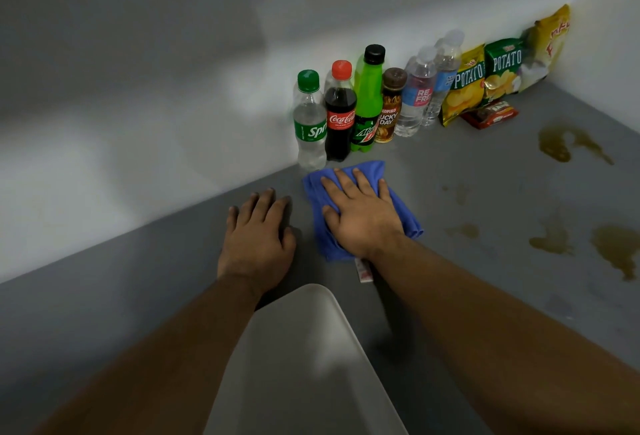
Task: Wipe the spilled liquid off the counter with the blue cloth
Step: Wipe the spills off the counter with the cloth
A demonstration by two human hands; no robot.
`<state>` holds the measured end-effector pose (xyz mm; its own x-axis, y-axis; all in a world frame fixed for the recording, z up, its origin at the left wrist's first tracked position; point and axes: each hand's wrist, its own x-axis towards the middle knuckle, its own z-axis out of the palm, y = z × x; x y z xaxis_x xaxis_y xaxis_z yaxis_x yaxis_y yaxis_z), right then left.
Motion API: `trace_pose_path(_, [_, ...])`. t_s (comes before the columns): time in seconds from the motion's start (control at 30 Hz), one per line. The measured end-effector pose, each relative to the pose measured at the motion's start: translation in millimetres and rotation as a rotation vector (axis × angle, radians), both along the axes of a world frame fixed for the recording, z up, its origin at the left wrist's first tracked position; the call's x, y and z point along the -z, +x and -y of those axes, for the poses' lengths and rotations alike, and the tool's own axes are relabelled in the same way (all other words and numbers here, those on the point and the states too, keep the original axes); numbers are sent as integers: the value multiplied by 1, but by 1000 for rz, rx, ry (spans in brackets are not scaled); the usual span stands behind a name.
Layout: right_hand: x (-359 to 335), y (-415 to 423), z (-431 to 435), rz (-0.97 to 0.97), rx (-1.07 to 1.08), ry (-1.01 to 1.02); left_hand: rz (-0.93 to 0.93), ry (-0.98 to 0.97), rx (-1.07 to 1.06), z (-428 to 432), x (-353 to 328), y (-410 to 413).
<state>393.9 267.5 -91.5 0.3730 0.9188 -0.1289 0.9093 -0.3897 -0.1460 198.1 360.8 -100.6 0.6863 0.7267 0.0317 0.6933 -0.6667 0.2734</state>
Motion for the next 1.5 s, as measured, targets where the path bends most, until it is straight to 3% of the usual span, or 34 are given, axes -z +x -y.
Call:
trace_pose_path(0.33, [2,10,67,10,-27,71,0,10,3,2,-2,0])
trace_pose_path(0.47, [2,29,39,15,101,19,-20,9,12,2,-3,0])
trace_pose_path(0.63, [-3,13,8,1,61,-18,-16,16,10,2,-2,1])
trace_pose_path(0.83, [1,-8,80,-41,-71,100,-31,26,5,2,-3,2])
trace_pose_path(0.97, [5,19,118,-7,-35,88,-26,0,4,5,-9,6])
trace_pose_path(1.23, [-2,43,86,0,111,18,66,-62,231,42,-25,73])
trace_pose_path(1.5, [6,41,167,2,44,54,99,-39,160,67,-9,105])
